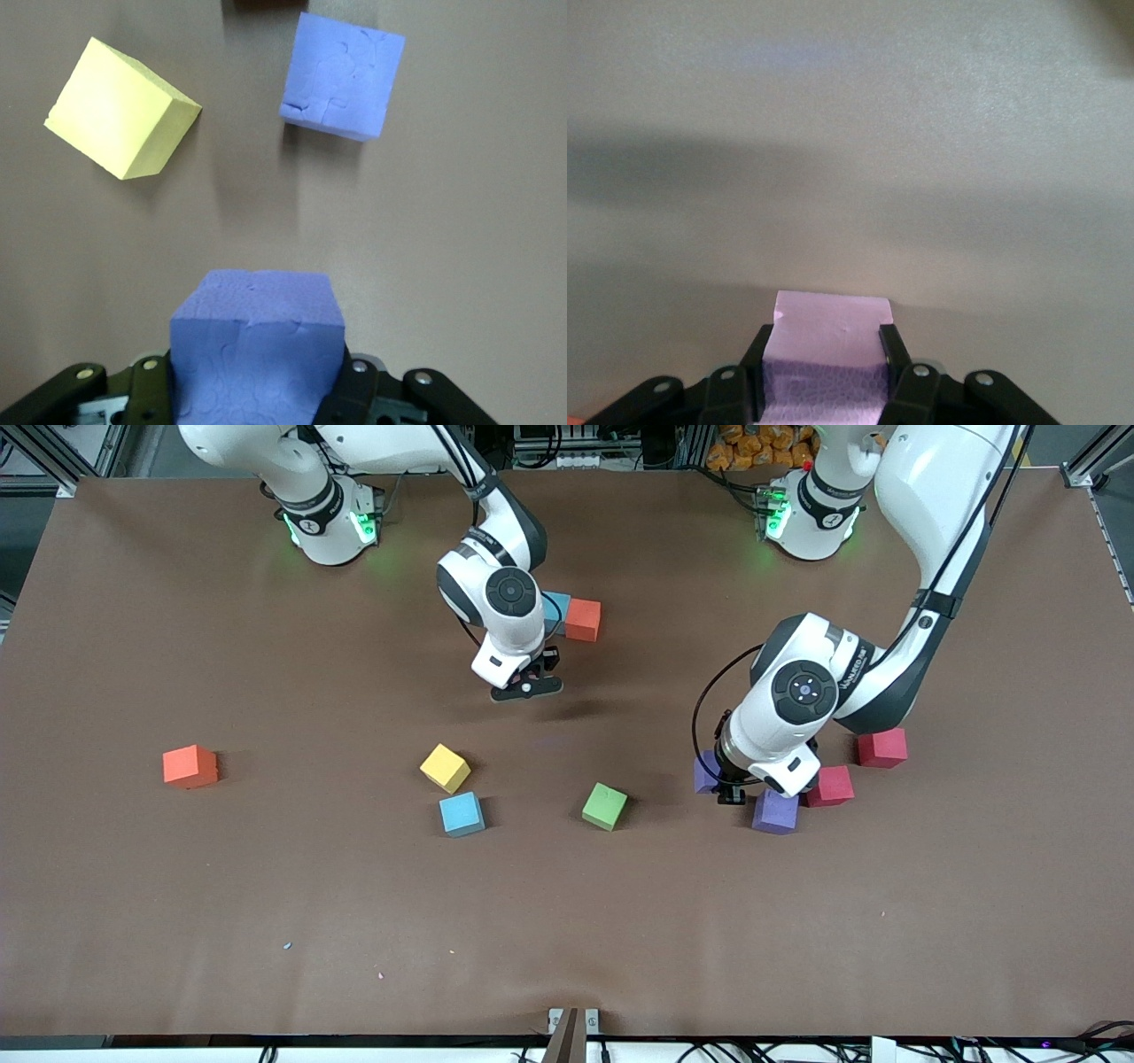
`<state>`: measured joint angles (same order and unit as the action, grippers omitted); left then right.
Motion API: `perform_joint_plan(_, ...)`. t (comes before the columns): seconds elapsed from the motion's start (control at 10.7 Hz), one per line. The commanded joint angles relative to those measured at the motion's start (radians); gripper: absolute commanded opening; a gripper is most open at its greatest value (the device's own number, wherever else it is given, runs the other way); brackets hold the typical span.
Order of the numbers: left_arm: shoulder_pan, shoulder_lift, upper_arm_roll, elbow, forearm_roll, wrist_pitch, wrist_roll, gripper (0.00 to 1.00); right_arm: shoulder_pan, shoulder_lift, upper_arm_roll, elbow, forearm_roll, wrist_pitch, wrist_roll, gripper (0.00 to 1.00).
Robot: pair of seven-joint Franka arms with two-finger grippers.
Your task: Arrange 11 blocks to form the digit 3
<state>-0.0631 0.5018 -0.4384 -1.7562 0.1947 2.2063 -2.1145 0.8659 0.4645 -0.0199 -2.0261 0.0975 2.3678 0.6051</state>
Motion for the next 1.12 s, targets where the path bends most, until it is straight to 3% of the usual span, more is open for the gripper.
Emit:
perform_joint_plan(0.0, -0.006, 0.001, 0.001, 0.004, -0.014, -0.016, 0.008, 0.0, -0.014, 0.008, -0.005, -0.052, -0.002, 0.014, 0.019, 0.28)
perform_joint_plan(1.03, -0.023, 0.003, 0.003, 0.004, -0.017, -0.016, 0.007, 0.0, -0.039, 0.019, -0.006, -0.052, -0.045, 0.042, 0.019, 0.26)
